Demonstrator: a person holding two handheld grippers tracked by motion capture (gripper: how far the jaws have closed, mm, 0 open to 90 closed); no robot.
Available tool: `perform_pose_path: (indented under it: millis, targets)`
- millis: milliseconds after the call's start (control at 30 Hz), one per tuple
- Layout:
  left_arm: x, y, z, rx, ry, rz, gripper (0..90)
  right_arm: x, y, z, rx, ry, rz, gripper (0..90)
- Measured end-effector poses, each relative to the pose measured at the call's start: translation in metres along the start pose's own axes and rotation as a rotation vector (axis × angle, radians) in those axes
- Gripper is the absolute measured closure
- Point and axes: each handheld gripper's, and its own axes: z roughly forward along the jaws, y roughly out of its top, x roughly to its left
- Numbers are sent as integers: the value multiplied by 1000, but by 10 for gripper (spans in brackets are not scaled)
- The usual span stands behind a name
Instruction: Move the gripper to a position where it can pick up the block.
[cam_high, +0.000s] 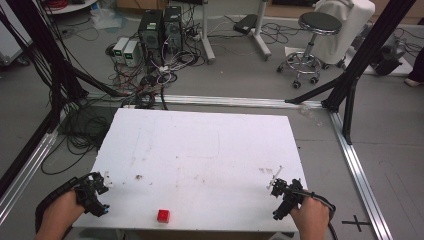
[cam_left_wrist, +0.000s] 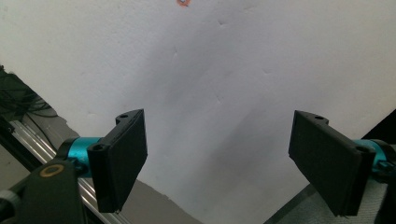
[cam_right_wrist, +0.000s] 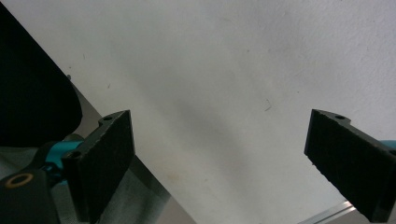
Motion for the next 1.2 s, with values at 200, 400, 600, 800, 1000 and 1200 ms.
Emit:
perform_pose_path:
  millis: [200, 400, 600, 800, 1000, 1200]
  targets:
    - [-1, 2, 0, -2, -1, 5, 197, 0, 1, -2, -4, -5, -4, 78]
    - [-2, 2, -1, -4, -5, 7, 198, 1, 1, -4, -10, -5, -1, 78]
    - [-1, 0, -2, 2, 3, 6, 198, 1, 1, -5, -14, -6, -1, 78]
    - [-3, 2, -4, -6, -2, 18, 198, 1, -1, -6, -29, -7, 0, 78]
    - [-3, 8, -2, -4, -11, 72, 198, 1, -1, -8, -37, -5, -5, 78]
    - [-8, 19, 1, -3, -14, 178, 198, 2, -2, -9, -42, -3, 1, 78]
